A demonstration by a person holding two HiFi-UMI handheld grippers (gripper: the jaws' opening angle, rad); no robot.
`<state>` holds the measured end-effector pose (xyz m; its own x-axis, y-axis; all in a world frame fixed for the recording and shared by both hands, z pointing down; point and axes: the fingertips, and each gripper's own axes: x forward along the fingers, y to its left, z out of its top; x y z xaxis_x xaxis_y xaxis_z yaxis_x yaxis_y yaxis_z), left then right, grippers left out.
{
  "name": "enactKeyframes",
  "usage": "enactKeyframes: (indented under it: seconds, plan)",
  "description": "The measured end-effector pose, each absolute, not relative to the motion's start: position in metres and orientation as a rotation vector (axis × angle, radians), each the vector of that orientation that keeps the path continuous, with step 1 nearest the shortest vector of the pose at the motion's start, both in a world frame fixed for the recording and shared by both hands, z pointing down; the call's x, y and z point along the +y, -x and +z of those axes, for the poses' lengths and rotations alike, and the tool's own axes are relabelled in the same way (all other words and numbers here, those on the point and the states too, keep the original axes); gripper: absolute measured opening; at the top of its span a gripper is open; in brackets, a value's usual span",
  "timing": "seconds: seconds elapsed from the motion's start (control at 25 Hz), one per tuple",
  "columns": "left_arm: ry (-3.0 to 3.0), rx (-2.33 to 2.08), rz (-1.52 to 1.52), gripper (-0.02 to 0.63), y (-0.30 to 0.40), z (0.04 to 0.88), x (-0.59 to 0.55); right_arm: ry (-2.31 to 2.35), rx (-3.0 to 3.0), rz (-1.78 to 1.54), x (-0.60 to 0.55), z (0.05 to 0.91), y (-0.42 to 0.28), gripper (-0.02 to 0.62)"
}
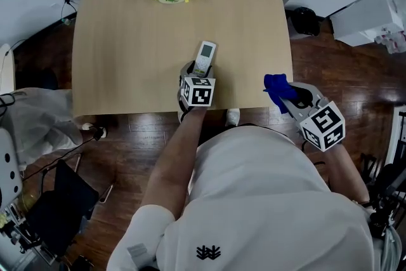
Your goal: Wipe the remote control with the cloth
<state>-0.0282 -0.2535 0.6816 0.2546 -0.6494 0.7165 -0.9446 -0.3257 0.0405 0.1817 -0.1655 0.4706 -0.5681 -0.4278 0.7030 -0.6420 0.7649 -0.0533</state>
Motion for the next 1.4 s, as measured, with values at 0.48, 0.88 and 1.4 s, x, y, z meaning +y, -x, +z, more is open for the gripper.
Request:
enactKeyframes:
  seconds: [0.48,0.88,1.4]
  plan:
    - [-2.31,-1.367,0.74,0.272,0.039,0.596,-0.228,-0.82,-2.372,0.349,-0.197,0.445,-0.14,0.089]
    - [-2.577,-1.284,0.639,0.272,0.045,0.495,-0.221,-0.682,-2.604,0.262,-0.209,0.39,-0.017,0.089]
    - [-2.736,-1.159,0.599,0.272,0.068,0.465,-0.204,-0.46,-2.649,0.196,-0.178,0.385,0.101,0.089]
